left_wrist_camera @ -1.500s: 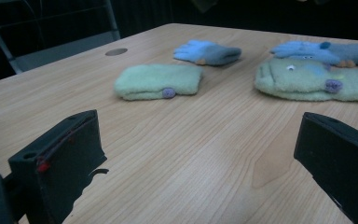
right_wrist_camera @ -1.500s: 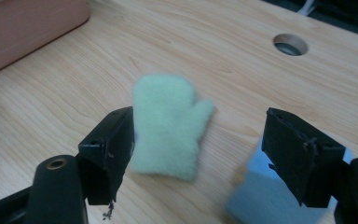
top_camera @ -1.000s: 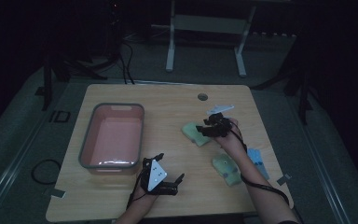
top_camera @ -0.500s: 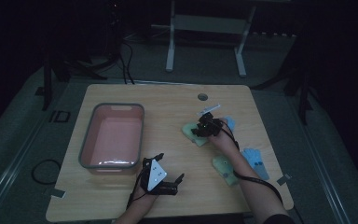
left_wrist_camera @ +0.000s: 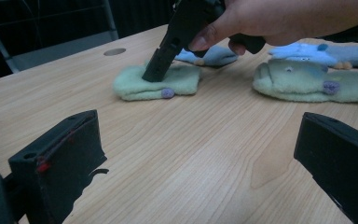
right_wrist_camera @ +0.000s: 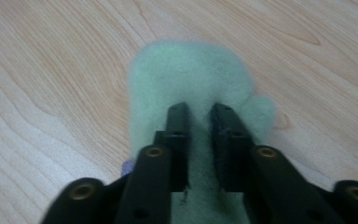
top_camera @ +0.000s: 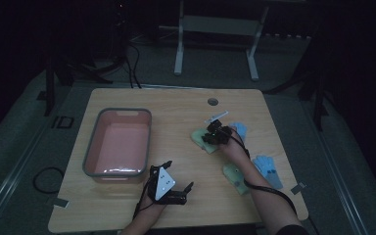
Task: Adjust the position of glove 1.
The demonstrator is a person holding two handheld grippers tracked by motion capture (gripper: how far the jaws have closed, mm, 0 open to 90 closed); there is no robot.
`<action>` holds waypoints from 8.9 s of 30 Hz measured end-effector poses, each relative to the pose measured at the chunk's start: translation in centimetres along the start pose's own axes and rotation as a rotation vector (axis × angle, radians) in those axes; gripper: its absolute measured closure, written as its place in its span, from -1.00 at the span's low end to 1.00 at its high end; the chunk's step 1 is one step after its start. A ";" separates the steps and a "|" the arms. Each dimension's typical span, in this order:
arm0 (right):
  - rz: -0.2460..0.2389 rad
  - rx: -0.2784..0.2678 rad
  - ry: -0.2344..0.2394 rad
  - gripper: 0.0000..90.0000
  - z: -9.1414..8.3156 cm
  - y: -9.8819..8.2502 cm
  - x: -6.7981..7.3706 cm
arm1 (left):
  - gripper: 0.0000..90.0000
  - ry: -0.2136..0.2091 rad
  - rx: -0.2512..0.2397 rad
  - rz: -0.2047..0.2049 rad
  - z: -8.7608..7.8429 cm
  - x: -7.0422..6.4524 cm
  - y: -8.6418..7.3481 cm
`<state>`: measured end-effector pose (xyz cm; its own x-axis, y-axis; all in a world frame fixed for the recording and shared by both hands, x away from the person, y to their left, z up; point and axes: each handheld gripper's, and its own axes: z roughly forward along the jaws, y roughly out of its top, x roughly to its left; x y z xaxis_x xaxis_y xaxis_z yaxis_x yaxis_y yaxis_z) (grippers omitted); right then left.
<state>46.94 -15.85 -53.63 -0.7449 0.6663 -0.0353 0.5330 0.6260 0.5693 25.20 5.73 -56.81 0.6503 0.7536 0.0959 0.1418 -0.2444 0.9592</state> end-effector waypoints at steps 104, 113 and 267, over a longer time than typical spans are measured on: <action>0.168 -0.069 -0.088 0.62 -10.7 -15.9 4.3 | -0.97 0.013 0.002 -0.012 0.0 0.1 0.0; 0.171 -0.098 -0.172 0.86 -11.0 -15.3 5.7 | -0.97 0.011 0.002 -0.014 0.0 0.1 0.0; 0.046 -0.291 0.105 -0.69 -10.3 -8.0 6.5 | -0.68 -0.344 0.150 0.109 2.0 -1.2 1.9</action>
<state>33.71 -20.69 -49.97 -0.7682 0.6361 0.0726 0.4409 0.4435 0.7803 26.16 3.18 -55.67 0.8761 0.4761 0.0758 0.1495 -0.4177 0.8962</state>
